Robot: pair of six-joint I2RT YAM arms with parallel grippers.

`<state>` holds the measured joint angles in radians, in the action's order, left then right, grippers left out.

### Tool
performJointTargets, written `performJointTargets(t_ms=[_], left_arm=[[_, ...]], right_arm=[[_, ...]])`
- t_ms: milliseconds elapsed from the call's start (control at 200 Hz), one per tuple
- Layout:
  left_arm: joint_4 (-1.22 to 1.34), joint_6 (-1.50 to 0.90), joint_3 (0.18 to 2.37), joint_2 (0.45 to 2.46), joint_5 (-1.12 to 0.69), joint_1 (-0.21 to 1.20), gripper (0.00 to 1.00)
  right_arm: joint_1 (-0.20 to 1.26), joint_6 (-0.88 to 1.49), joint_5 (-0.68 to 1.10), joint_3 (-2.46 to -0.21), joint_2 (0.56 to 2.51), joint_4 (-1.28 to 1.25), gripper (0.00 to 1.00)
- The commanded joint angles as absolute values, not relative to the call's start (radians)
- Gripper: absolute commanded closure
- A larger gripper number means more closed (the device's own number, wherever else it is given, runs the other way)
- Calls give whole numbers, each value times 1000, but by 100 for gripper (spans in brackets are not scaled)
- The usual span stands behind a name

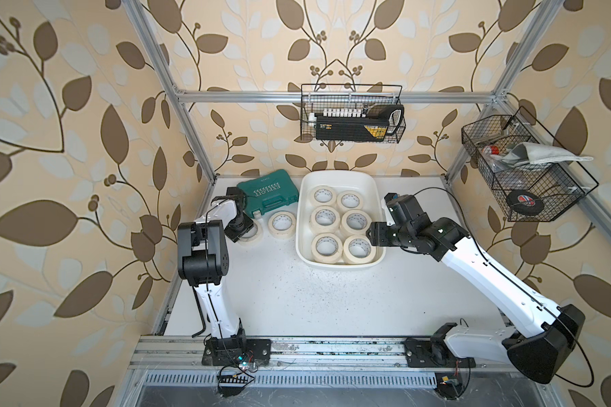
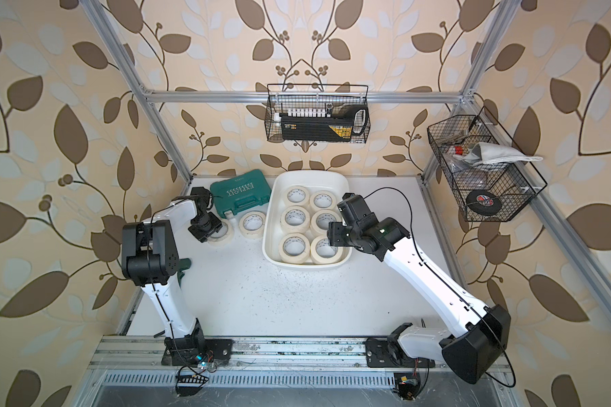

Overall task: Take out the art tape in the storage box
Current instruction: Place the art tape at the center of the board.

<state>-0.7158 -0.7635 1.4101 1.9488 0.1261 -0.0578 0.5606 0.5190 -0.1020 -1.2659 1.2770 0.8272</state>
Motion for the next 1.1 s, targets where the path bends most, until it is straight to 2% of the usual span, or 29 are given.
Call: performJointTargets(t_ms=[0, 65, 185, 365, 565, 815, 970, 1100], left_arm=[[-749, -730, 1453, 1927, 94, -55, 44], [-764, -703, 1458, 1909, 65, -56, 41], [-836, -647, 1478, 1862, 23, -57, 29], [-891, -614, 1461, 1751, -38, -55, 19], [-943, -558, 1459, 1637, -128, -41, 14], [-978, -401, 1440, 1511, -289, 13, 14], [-952, -352, 1391, 1451, -406, 17, 2], [-924, -347, 1353, 1408, -426, 17, 1]], right_arm=[[550, 508, -88, -1248, 1277, 843, 32], [541, 497, -83, -1257, 1282, 849, 32], [505, 467, -78, -1284, 1293, 867, 31], [453, 420, -46, -1334, 1336, 875, 30], [411, 368, -9, -1430, 1437, 904, 30], [388, 328, -5, -1556, 1566, 930, 31], [383, 284, -6, -1636, 1647, 943, 31], [383, 269, 0, -1687, 1710, 949, 32]])
